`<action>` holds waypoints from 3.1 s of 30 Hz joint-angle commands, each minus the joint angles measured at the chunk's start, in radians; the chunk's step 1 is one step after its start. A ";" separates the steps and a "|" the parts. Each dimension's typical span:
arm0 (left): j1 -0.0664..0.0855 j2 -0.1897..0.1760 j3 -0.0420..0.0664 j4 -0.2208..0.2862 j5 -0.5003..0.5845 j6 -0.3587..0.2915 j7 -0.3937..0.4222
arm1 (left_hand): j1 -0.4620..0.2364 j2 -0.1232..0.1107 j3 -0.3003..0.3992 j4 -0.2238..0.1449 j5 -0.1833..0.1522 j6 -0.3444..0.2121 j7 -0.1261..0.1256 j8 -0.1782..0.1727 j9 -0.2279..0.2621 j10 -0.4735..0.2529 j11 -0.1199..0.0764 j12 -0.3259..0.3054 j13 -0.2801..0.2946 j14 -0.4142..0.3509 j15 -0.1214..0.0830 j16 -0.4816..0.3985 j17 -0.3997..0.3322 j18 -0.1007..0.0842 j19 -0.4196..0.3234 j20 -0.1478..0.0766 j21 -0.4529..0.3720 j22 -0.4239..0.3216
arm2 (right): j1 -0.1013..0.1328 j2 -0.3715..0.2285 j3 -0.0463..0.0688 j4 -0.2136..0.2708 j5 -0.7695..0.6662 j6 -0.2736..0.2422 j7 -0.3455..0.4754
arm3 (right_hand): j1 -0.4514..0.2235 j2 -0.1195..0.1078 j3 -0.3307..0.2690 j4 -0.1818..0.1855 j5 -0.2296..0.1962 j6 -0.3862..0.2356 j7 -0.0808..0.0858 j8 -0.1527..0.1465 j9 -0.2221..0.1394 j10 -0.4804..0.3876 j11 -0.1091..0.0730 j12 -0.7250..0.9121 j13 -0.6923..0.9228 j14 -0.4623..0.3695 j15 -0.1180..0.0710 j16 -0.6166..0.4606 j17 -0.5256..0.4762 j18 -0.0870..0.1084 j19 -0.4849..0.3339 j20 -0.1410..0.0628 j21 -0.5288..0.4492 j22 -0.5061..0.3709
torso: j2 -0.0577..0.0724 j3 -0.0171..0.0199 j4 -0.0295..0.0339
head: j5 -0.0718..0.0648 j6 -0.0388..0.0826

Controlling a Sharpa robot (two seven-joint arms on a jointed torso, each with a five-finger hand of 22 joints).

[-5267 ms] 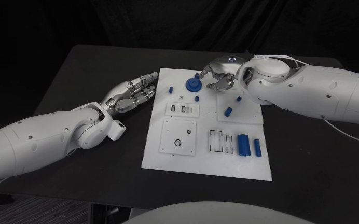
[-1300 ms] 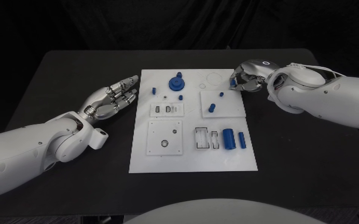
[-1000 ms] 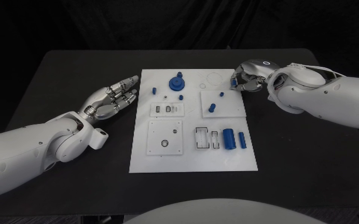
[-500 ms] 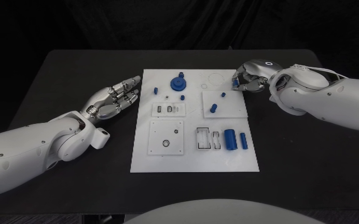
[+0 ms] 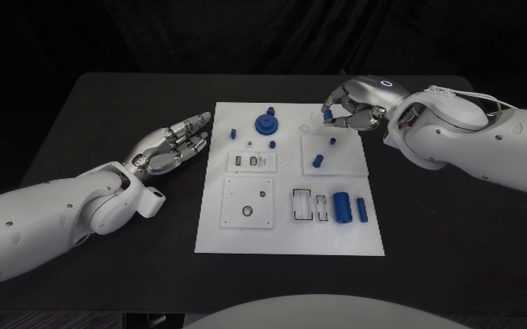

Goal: Assemble the parts on the task board

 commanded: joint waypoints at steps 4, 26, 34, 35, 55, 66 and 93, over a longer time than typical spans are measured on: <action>-0.001 0.003 0.001 0.003 0.001 0.008 0.100 | -0.006 0.002 0.005 -0.001 0.000 0.000 0.006 0.002 0.001 0.000 0.009 -0.001 0.000 0.000 0.008 0.000 0.000 0.018 -0.001 0.008 0.005 0.001 | 0.012 0.059 -0.001 0.040 -0.002 0.022 0.019 | -0.003 0.010 -0.006 0.000 -0.007 0.011 -0.002 0.040 0.104 0.106 0.008 0.005 0.263 0.062 0.006 0.005 0.138 0.008 0.008 0.002 0.004 0.167 | -0.001 -0.0018 0.0002 | 0.021 0.001; -0.001 0.014 0.001 0.001 0.001 0.010 0.099 | -0.006 0.001 0.006 -0.002 0.000 0.001 0.007 0.002 0.001 0.000 0.009 -0.001 0.000 0.000 0.009 0.000 0.000 0.018 -0.001 0.009 0.005 0.001 | -0.078 0.291 -0.001 -0.095 -0.002 0.116 0.036 | 0.004 0.009 -0.006 -0.006 0.000 0.015 -0.001 0.043 0.114 0.106 0.007 0.005 0.263 0.058 0.006 -0.006 0.127 0.014 -0.003 0.003 -0.021 0.158 | 0.000 -0.0025 0.0030 | 0.053 -0.018; -0.001 0.021 0.001 -0.002 0.001 0.013 0.098 | -0.006 0.001 0.006 -0.002 0.000 0.001 0.007 0.002 0.001 0.000 0.009 -0.001 0.000 0.000 0.009 0.000 0.000 0.018 -0.001 0.010 0.005 0.001 | -0.081 0.300 0.000 -0.100 -0.002 0.125 0.032 | 0.001 0.007 -0.008 -0.005 0.000 0.011 0.001 0.041 0.115 0.106 0.009 0.005 0.263 0.057 0.007 -0.008 0.126 0.016 -0.005 0.004 -0.027 0.155 | 0.001 -0.0009 0.0028 | 0.054 -0.022; -0.001 0.022 0.001 -0.002 0.001 0.013 0.098 | -0.006 0.001 0.006 -0.002 0.000 0.001 0.007 0.002 0.001 0.000 0.009 -0.001 0.000 0.000 0.009 0.000 0.000 0.018 -0.001 0.010 0.005 0.001 | -0.081 0.301 0.000 -0.101 -0.002 0.128 0.031 | 0.001 0.007 -0.008 -0.005 0.000 0.011 0.001 0.041 0.115 0.106 0.009 0.005 0.263 0.057 0.007 -0.008 0.126 0.016 -0.005 0.004 -0.027 0.155 | 0.001 -0.0010 0.0032 | 0.055 -0.022; -0.001 0.028 0.001 -0.008 0.001 0.017 0.097 | -0.006 0.001 0.006 -0.002 0.000 0.001 0.007 0.002 0.001 0.000 0.009 -0.001 0.000 0.000 0.009 0.000 0.000 0.018 -0.001 0.010 0.005 0.001 | -0.088 0.313 0.000 -0.113 -0.002 0.181 0.012 | -0.010 0.002 -0.017 -0.001 0.002 -0.021 0.013 0.019 0.117 0.106 0.020 0.005 0.263 0.050 0.016 -0.024 0.111 0.021 -0.019 0.011 -0.057 0.146 | -0.001 -0.0010 0.0013 | 0.058 -0.022; -0.001 0.032 0.001 -0.015 0.001 0.021 0.100 | -0.007 0.002 0.008 -0.003 0.000 0.000 0.008 0.002 0.001 -0.001 0.010 -0.002 0.000 0.000 0.009 0.000 -0.001 0.018 -0.001 0.010 0.005 0.000 | -0.092 0.318 0.000 -0.118 -0.002 0.202 0.009 | -0.021 -0.010 -0.023 0.006 -0.005 -0.127 0.032 -0.062 0.077 0.085 0.021 -0.010 0.247 0.037 0.019 -0.055 0.083 0.030 -0.036 0.017 -0.101 0.132 | -0.001 -0.0022 0.0012 | 0.056 -0.023; -0.002 0.029 0.001 -0.016 0.001 -0.052 0.167 | -0.015 -0.011 0.013 0.003 -0.005 0.065 0.030 0.017 0.008 0.033 -0.011 0.043 0.007 0.013 -0.007 0.005 0.004 0.020 0.016 0.001 0.015 0.006 | -0.092 0.293 0.001 -0.102 -0.002 0.046 0.119 | -0.024 -0.144 -0.065 0.182 -0.125 -0.599 -0.025 -0.154 -0.175 0.106 -0.026 0.005 0.263 0.103 -0.018 0.135 0.263 -0.010 0.053 -0.017 0.080 0.215 | -0.001 -0.0012 0.0007 | 0.062 -0.024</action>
